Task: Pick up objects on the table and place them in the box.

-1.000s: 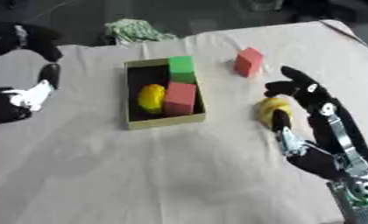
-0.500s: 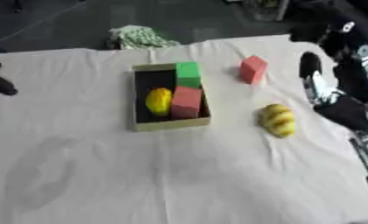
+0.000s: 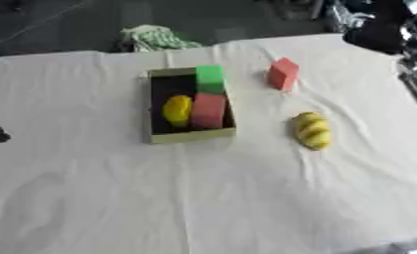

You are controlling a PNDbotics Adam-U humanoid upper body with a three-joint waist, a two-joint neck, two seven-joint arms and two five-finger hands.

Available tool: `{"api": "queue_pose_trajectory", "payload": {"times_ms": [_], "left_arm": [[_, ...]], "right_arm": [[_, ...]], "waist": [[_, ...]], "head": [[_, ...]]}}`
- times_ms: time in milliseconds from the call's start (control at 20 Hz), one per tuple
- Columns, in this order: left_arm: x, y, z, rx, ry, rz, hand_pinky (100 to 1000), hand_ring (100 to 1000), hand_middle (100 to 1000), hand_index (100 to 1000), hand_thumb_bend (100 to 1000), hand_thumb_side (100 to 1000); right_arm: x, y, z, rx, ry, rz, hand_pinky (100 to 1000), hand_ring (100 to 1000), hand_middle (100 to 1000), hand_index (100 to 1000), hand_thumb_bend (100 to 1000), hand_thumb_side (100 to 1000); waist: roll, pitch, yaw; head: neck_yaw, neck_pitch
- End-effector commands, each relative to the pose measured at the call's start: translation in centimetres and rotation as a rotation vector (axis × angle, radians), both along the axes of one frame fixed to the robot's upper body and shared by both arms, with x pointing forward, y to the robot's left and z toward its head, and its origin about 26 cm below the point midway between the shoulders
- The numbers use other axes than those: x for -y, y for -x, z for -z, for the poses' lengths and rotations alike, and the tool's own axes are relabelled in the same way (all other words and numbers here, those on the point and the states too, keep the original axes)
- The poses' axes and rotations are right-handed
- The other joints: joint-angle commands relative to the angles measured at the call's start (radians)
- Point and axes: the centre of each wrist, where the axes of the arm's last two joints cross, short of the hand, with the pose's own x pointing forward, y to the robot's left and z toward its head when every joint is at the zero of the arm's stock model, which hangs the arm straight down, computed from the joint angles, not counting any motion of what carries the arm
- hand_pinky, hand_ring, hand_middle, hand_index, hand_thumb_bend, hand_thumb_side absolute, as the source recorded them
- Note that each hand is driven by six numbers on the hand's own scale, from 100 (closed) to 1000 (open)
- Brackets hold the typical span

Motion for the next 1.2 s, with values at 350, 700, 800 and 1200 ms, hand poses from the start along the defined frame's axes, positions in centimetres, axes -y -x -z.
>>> {"api": "queue_pose_trajectory", "payload": {"times_ms": [350, 700, 800, 1200], "left_arm": [[1.8, 0.4, 0.2, -0.017, -0.003, 0.059, 802, 632, 579, 823, 100, 620], [2.4, 0.4, 0.4, -0.033, 0.001, 0.081, 803, 631, 578, 823, 100, 632], [2.5, 0.4, 0.4, -0.035, 0.000, 0.085, 804, 631, 578, 824, 100, 633], [2.7, 0.5, 0.5, -0.040, -0.008, 0.098, 805, 631, 579, 826, 100, 637]], "right_arm": [[6.5, -4.5, 3.9, -0.193, 0.159, 0.285, 855, 889, 802, 967, 100, 315], [7.7, -4.9, 6.8, -0.253, 0.245, 0.423, 880, 920, 839, 977, 100, 558], [7.6, -5.0, 7.1, -0.266, 0.274, 0.425, 882, 924, 846, 980, 100, 585], [7.5, -5.2, 7.8, -0.294, 0.326, 0.438, 888, 929, 858, 984, 100, 656]], "waist": [[0.002, -0.026, 0.046], [-0.001, -0.025, 0.073], [-0.001, -0.025, 0.075], [0.001, -0.023, 0.077]], "head": [[-0.073, 0.013], [-0.090, 0.009], [-0.089, 0.009], [-0.089, 0.008]]}}
